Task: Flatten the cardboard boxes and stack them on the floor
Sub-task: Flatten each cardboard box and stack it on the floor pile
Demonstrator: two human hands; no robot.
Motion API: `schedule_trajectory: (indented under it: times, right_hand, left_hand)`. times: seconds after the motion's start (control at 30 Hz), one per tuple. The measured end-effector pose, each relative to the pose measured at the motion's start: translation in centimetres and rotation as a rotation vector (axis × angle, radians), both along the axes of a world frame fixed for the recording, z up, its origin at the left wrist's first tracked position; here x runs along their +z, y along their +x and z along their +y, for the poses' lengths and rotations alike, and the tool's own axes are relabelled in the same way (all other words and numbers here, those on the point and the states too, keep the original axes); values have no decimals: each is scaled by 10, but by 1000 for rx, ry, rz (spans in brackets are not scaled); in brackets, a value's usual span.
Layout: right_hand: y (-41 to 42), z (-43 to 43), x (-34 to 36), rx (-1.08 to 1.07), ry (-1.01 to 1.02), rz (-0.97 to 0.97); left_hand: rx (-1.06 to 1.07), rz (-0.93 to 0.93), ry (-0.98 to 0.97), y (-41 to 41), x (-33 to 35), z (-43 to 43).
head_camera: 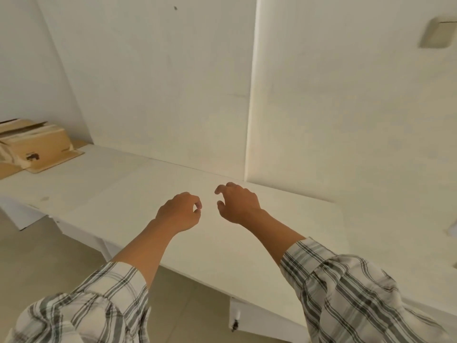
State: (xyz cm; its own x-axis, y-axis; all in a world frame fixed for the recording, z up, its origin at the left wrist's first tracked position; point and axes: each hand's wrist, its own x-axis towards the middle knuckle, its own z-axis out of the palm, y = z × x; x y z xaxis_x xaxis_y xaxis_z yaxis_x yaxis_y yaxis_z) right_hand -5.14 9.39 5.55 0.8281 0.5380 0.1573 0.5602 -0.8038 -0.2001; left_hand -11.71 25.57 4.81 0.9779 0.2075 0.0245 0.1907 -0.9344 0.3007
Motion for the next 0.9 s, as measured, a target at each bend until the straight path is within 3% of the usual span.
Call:
schedule_trajectory:
  times: [0.6,0.9]
  right_hand:
    - [42,413,-29,-123,81,120]
    - [78,621,-57,-72,97,191]
  left_hand:
    - [-54,29,-46,47,-7,428]
    - [-69,58,-106,86,-32,635]
